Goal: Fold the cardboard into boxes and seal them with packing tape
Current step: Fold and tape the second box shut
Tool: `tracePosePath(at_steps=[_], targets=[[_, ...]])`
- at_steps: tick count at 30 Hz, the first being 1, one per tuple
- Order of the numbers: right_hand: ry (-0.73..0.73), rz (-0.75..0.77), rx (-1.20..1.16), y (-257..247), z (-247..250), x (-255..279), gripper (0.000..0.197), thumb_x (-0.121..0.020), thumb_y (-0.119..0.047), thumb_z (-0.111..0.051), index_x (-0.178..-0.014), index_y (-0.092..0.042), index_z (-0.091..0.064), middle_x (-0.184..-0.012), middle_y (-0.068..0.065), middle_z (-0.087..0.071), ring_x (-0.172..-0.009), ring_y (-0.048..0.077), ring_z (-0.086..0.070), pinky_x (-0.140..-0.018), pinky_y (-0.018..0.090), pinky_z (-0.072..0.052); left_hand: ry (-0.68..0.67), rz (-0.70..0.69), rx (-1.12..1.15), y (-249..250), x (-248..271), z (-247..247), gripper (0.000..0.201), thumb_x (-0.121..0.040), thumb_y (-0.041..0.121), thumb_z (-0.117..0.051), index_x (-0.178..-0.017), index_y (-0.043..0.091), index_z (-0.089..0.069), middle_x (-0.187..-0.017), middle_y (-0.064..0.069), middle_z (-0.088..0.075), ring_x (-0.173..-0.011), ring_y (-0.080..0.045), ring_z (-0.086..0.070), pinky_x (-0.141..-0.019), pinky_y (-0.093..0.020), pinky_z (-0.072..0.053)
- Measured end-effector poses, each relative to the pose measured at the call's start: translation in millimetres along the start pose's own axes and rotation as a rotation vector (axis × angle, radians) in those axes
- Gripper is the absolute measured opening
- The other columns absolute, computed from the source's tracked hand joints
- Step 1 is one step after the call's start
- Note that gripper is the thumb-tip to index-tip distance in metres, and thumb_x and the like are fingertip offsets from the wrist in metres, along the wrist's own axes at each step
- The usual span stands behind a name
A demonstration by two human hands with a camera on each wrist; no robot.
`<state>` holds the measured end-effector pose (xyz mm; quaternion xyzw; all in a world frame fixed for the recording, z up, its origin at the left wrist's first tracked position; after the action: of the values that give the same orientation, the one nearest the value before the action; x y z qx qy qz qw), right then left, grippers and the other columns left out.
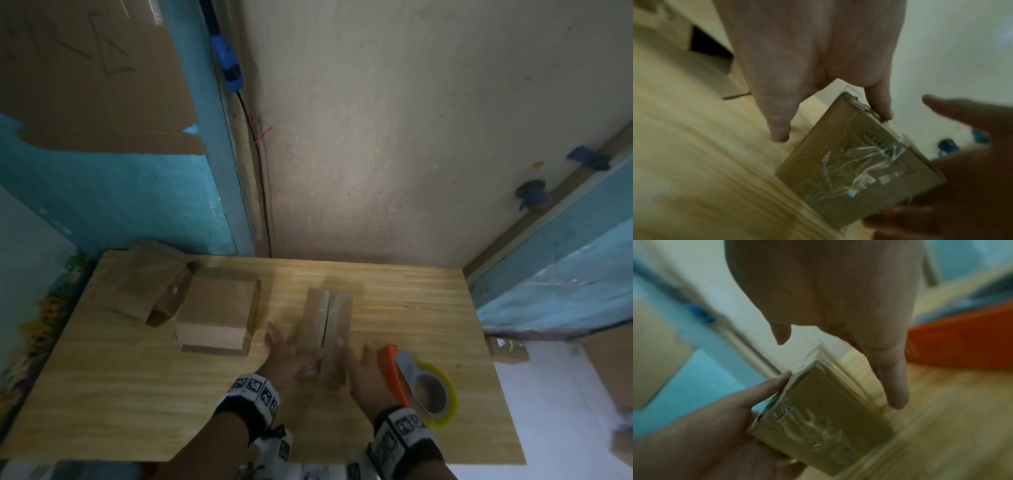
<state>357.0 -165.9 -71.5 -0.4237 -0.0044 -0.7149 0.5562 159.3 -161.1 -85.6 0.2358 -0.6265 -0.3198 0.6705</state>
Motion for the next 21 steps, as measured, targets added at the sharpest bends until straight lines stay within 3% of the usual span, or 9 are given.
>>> tracePosePath(at_steps=[1,3,5,9,11,13,16,19,21], targets=[[-0.123,-0.051,-0.261,-3.9,-8.2,-1.5,0.092,-0.091,-0.084,-0.052,-0.159,-0.023,-0.040,-0.150,0.008,-0.057,-0.134,0.026,-0.058,-0.111,0.044,-0.049,-0.062,0.089,0.078,-8.2,-2.9,-0.6,0.151,-0.059,0.065,-0.093,-0.163,0.030,0.011,-0.171,0.005,-0.005,-0.154,-0.020,-0.025,-0.124,-0.048,-0.030],[-0.202,-0.084,-0.609,-10.7,-20.3,-1.2,0.082,-0.090,-0.081,-0.058,-0.144,-0.019,-0.060,-0.135,-0.001,-0.071,-0.116,0.015,-0.070,-0.092,0.029,-0.057,-0.174,0.099,0.187,-14.3,-2.1,-5.8,0.128,-0.059,0.068,-0.092,-0.159,0.022,-0.026,-0.147,0.000,-0.058,-0.128,-0.018,-0.063,-0.111,-0.045,-0.049],[-0.142,-0.032,-0.643,-14.7,-28.1,-1.4,0.064,-0.097,-0.067,-0.060,-0.136,-0.017,-0.068,-0.122,-0.005,-0.077,-0.107,0.009,-0.075,-0.082,0.021,-0.058,-0.208,0.023,0.176,-9.7,0.2,-5.2,0.096,-0.071,0.059,-0.088,-0.148,0.019,-0.047,-0.126,0.004,-0.073,-0.111,-0.013,-0.072,-0.099,-0.035,-0.057],[-0.042,0.003,-0.733,-16.6,-22.9,14.7,0.054,-0.102,-0.059,-0.056,-0.130,-0.014,-0.067,-0.121,-0.005,-0.076,-0.110,0.009,-0.072,-0.086,0.018,-0.056,-0.264,-0.131,0.051,14.3,5.8,1.6,0.072,-0.081,0.044,-0.086,-0.143,0.024,-0.058,-0.124,0.008,-0.074,-0.114,-0.011,-0.070,-0.103,-0.038,-0.055],[0.007,0.024,-0.698,-18.1,-13.6,21.5,0.037,-0.109,-0.049,-0.049,-0.120,-0.015,-0.060,-0.112,-0.007,-0.066,-0.109,0.013,-0.065,-0.083,0.015,-0.049,-0.271,-0.198,0.026,26.7,9.5,9.0,0.069,-0.079,0.045,-0.087,-0.140,0.030,-0.060,-0.131,0.010,-0.069,-0.121,-0.011,-0.066,-0.106,-0.035,-0.052],[0.028,0.043,-0.632,-19.0,-5.4,28.1,0.047,-0.110,-0.050,-0.044,-0.133,-0.012,-0.059,-0.112,0.000,-0.059,-0.119,0.025,-0.060,-0.091,0.022,-0.042,-0.243,-0.235,0.030,35.0,12.9,14.5,0.083,-0.071,0.051,-0.090,-0.144,0.036,-0.053,-0.138,0.013,-0.061,-0.125,-0.008,-0.061,-0.106,-0.030,-0.050],[-0.005,0.094,-0.562,-15.4,-4.1,25.1,0.071,-0.102,-0.066,-0.042,-0.139,-0.008,-0.060,-0.131,0.009,-0.064,-0.124,0.029,-0.060,-0.097,0.028,-0.046,-0.201,-0.157,0.053,39.6,15.1,18.0,0.120,-0.059,0.055,-0.096,-0.155,0.029,-0.030,-0.138,0.008,-0.063,-0.122,-0.012,-0.064,-0.107,-0.040,-0.052],[-0.060,0.106,-0.676,-27.4,6.9,28.6,0.041,-0.108,-0.048,-0.051,-0.128,-0.014,-0.061,-0.127,0.004,-0.067,-0.112,0.021,-0.067,-0.086,0.013,-0.052,-0.117,-0.203,-0.112,45.8,18.4,22.5,0.137,-0.051,0.059,-0.096,-0.159,0.028,-0.017,-0.151,0.002,-0.047,-0.133,-0.018,-0.053,-0.110,-0.045,-0.050],[-0.072,0.123,-0.900,-27.9,14.6,23.7,0.050,-0.103,-0.039,-0.065,-0.142,-0.010,-0.056,-0.137,0.009,-0.070,-0.116,0.020,-0.072,-0.097,0.026,-0.060,-0.013,-0.228,-0.379,52.2,23.1,30.6,0.150,-0.049,0.060,-0.092,-0.162,0.032,0.002,-0.159,0.005,-0.022,-0.147,-0.023,-0.031,-0.118,-0.045,-0.037]])
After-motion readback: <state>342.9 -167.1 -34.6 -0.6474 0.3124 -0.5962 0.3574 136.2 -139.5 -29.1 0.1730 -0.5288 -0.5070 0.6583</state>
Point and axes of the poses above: each hand's wrist, its own x-axis away from the middle knuckle, its own z-axis out of the back of the hand, y = z × x, the point moved 1 cm from there along -x, towards the middle knuckle
